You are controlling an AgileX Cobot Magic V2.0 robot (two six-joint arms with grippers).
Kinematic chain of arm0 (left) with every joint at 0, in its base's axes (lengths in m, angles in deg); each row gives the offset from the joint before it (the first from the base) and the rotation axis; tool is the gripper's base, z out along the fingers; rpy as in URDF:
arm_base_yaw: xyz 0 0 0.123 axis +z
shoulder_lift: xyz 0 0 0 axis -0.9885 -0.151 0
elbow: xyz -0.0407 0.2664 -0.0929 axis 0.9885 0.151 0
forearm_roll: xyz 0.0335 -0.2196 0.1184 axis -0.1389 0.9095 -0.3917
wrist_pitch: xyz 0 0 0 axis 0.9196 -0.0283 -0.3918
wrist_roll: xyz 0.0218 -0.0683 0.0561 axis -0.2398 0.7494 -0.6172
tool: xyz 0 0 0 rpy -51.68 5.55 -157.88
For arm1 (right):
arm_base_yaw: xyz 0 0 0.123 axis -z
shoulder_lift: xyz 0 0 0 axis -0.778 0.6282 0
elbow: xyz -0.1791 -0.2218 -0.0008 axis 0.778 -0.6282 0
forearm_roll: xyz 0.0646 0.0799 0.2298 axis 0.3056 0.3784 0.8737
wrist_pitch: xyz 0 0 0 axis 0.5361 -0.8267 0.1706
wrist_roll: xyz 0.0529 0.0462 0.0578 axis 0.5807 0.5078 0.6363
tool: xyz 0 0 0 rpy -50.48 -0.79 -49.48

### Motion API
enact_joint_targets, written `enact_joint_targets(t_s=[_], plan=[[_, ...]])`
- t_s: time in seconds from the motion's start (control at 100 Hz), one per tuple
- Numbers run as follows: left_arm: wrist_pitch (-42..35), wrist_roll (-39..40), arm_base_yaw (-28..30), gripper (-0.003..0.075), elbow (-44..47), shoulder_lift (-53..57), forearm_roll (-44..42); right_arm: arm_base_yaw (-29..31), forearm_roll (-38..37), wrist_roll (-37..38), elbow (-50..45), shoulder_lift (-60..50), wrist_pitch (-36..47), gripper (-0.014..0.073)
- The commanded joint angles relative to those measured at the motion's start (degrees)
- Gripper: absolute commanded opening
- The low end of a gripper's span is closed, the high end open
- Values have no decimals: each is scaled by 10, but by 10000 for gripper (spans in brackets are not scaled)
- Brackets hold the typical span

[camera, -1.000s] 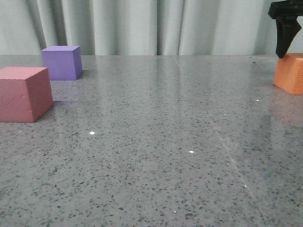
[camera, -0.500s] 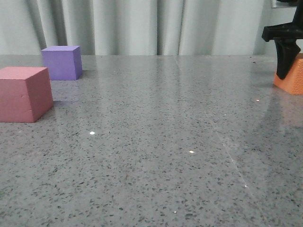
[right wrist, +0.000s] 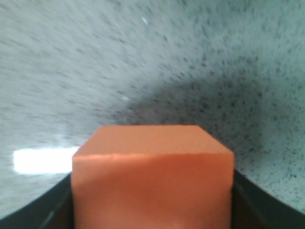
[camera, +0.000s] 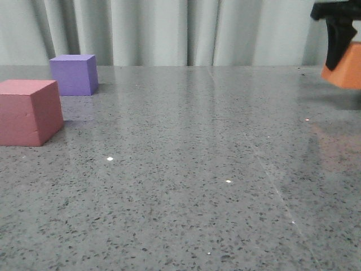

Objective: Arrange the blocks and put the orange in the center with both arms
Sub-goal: 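Lift the orange cube and carry it toward the table center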

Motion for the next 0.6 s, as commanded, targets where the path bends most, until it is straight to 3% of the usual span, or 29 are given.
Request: enact_joint_targets(t_s=[0.0, 0.23, 0.59], plan=[[-47, 0, 1, -19, 30, 19, 4, -9, 41, -6, 49, -53, -1, 246], [-47, 0, 1, -19, 30, 19, 4, -89, 51, 32, 120, -53, -35, 246], [-47, 0, 1, -19, 30, 19, 4, -219, 45, 135, 167, 23, 22, 246]])
